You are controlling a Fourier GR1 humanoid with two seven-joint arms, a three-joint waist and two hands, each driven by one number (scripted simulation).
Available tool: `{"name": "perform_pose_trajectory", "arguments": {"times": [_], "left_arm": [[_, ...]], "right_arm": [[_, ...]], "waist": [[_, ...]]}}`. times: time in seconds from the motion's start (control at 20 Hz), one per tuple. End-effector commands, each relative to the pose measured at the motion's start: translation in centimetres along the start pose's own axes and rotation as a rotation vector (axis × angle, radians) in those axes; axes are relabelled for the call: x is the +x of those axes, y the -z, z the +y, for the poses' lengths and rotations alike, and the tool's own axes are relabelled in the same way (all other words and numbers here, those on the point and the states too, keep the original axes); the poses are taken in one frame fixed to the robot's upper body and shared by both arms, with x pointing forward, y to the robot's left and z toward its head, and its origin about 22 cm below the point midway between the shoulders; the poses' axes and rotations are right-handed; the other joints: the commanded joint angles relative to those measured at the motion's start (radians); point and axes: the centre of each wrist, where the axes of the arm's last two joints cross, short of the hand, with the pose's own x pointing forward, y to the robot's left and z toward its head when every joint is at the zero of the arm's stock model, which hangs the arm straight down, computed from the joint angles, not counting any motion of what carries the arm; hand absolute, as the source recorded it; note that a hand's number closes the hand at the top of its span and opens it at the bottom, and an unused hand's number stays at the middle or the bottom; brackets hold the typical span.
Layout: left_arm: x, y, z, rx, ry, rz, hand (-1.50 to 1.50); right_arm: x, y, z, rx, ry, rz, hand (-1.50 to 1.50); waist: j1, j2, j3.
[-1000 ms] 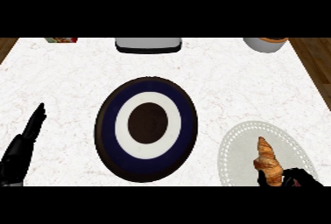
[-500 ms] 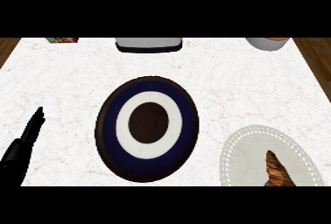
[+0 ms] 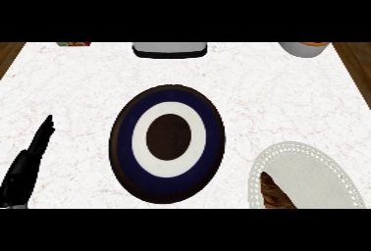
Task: Pick the croissant from the placemat and place it in the plate
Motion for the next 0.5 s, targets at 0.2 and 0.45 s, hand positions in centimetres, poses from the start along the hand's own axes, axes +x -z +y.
{"name": "perform_pose_trajectory", "arguments": {"times": [0.2, 0.45], "left_arm": [[1.1, 1.4, 0.2, -0.007, 0.010, -0.039, 0.00], [0.5, 0.4, -0.4, -0.024, -0.003, -0.019, 0.00]], "right_arm": [[6.3, 0.2, 0.9, 0.025, 0.098, -0.082, 1.50], [8.1, 1.2, 3.6, 0.054, 0.122, -0.038, 1.50]], "waist": [[0.020, 0.010, -0.001], [0.039, 0.015, -0.001]]}}
